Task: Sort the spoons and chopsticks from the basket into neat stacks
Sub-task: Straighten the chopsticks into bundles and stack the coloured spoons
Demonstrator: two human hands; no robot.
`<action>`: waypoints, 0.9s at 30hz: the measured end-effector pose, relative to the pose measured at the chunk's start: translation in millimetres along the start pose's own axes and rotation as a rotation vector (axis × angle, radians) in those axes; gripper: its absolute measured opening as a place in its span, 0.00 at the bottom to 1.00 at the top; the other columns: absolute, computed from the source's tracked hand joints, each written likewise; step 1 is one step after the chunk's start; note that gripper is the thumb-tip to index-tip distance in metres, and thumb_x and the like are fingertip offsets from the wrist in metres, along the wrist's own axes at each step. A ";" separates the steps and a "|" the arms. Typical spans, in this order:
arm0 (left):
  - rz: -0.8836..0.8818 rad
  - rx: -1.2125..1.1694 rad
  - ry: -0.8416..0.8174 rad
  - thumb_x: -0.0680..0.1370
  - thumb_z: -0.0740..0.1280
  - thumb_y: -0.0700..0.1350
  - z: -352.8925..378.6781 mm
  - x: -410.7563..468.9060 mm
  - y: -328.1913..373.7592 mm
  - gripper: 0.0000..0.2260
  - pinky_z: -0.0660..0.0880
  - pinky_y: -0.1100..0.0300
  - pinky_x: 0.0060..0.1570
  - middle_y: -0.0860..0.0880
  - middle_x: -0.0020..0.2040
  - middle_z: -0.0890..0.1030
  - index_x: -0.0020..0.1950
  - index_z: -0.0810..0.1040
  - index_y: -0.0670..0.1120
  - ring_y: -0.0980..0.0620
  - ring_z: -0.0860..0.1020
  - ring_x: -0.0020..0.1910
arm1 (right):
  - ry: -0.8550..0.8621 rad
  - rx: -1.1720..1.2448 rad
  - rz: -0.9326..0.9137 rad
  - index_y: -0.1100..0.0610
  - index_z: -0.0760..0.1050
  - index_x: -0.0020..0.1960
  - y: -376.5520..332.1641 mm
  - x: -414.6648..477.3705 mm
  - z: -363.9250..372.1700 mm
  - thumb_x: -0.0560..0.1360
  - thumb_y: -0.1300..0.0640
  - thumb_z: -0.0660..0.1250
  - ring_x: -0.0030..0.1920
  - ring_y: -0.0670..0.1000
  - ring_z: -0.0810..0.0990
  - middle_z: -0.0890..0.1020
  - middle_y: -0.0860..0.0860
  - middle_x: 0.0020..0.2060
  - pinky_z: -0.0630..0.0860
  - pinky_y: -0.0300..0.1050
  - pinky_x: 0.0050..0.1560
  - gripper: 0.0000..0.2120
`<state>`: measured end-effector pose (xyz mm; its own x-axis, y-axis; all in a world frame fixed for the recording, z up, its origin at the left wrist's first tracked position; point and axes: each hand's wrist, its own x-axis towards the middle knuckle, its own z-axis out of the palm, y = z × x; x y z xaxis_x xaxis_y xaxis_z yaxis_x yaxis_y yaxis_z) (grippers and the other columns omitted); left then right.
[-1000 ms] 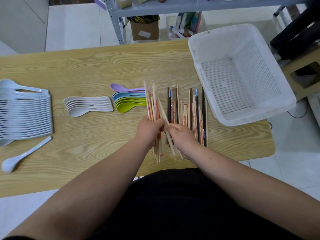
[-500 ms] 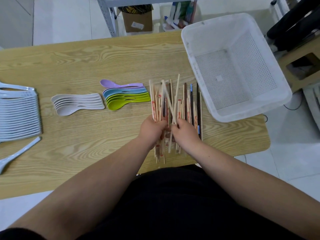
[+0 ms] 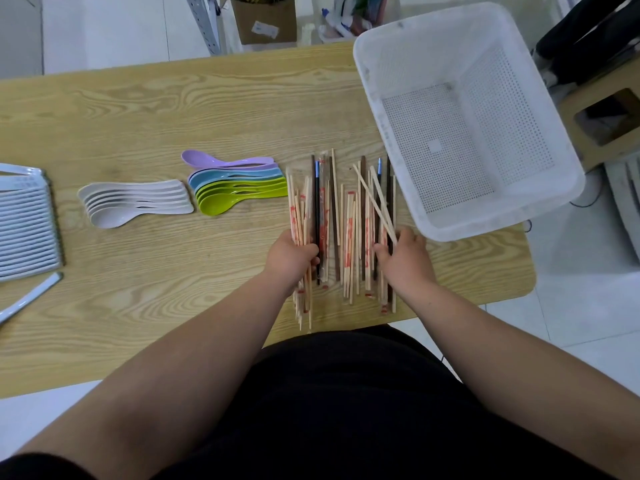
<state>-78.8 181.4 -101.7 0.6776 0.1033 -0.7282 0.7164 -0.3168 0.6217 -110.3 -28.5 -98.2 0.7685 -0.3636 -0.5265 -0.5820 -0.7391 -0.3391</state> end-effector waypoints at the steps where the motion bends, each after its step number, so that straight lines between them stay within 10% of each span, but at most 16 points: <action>1: 0.005 0.009 -0.001 0.76 0.67 0.40 0.5 -0.2 0.1 0.12 0.76 0.61 0.30 0.45 0.44 0.84 0.59 0.77 0.45 0.52 0.83 0.38 | -0.006 0.051 0.005 0.56 0.66 0.72 -2.1 2.8 -0.2 0.80 0.45 0.65 0.59 0.57 0.77 0.74 0.56 0.63 0.76 0.51 0.57 0.26; 11: 0.028 0.057 0.004 0.73 0.69 0.41 1.9 3.7 -3.2 0.13 0.81 0.54 0.39 0.46 0.43 0.84 0.57 0.79 0.46 0.48 0.83 0.40 | -0.035 0.205 -0.094 0.51 0.78 0.51 -24.6 8.5 8.0 0.82 0.51 0.64 0.36 0.49 0.78 0.81 0.48 0.40 0.66 0.42 0.32 0.06; 14: 0.029 0.059 -0.004 0.73 0.68 0.41 0.5 3.5 -4.1 0.11 0.81 0.54 0.38 0.46 0.40 0.84 0.55 0.79 0.45 0.48 0.84 0.38 | 0.033 0.242 -0.067 0.52 0.77 0.50 -22.5 3.9 10.3 0.83 0.55 0.60 0.38 0.50 0.78 0.80 0.49 0.41 0.69 0.44 0.37 0.08; 20: 0.037 0.055 -0.023 0.73 0.68 0.40 -0.8 2.9 -5.1 0.11 0.82 0.52 0.41 0.46 0.40 0.84 0.55 0.79 0.47 0.47 0.84 0.40 | 0.045 0.083 -0.063 0.55 0.60 0.79 -24.5 -1.4 10.5 0.82 0.56 0.61 0.73 0.58 0.65 0.68 0.56 0.72 0.65 0.56 0.75 0.26; 27: 0.039 0.058 -0.069 0.72 0.67 0.39 -5.2 4.9 -4.9 0.09 0.82 0.47 0.41 0.45 0.36 0.84 0.51 0.79 0.46 0.46 0.83 0.36 | 0.011 -0.085 -0.184 0.54 0.71 0.67 -29.1 -4.8 5.0 0.80 0.50 0.66 0.56 0.53 0.75 0.75 0.51 0.59 0.74 0.48 0.52 0.17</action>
<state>-78.0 188.3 -106.8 0.6901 0.0248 -0.7233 0.6775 -0.3736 0.6336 -98.3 -2.3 -89.7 0.8629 -0.2241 -0.4529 -0.4075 -0.8386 -0.3614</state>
